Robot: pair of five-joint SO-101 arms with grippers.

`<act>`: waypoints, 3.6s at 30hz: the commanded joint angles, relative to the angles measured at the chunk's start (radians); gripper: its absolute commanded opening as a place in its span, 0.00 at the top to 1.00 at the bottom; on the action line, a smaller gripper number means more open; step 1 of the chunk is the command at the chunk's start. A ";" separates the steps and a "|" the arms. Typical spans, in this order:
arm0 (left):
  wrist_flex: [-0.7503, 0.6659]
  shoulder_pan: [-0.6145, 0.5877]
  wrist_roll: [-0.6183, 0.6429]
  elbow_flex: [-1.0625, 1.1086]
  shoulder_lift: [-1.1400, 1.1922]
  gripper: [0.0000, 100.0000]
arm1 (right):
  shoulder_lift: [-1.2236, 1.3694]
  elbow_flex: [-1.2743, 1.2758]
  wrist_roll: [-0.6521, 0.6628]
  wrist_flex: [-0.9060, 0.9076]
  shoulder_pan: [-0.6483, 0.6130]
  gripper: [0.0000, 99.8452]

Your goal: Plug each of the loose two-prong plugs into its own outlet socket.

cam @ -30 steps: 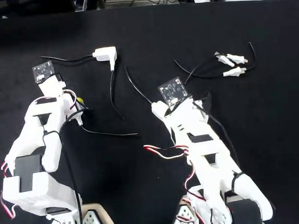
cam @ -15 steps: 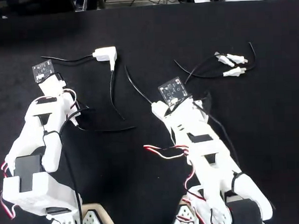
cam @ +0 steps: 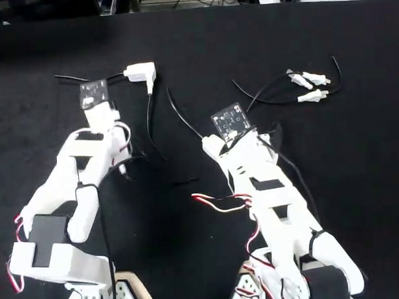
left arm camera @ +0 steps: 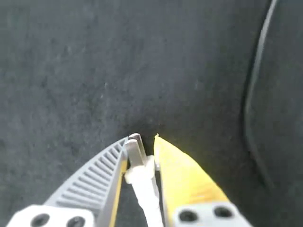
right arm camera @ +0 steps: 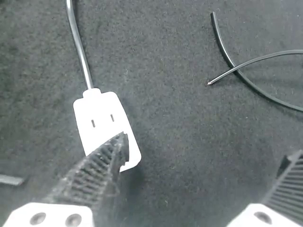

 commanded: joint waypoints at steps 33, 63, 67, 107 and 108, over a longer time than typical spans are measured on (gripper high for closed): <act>0.384 0.008 -0.087 -0.131 -0.041 0.75 | -0.030 -0.045 -0.009 0.002 -0.008 0.53; 0.594 -0.093 -0.043 -0.231 -0.029 0.75 | -0.030 -0.045 -0.008 0.002 -0.009 0.53; 0.586 -0.048 -0.049 -0.194 -0.025 0.75 | -0.030 -0.045 -0.008 0.002 -0.009 0.53; 0.250 0.151 0.021 -0.168 -0.021 0.96 | -0.030 -0.045 -0.008 0.002 -0.009 0.53; 0.213 0.148 0.021 -0.168 -0.021 0.96 | -0.030 -0.045 -0.008 0.002 -0.009 0.53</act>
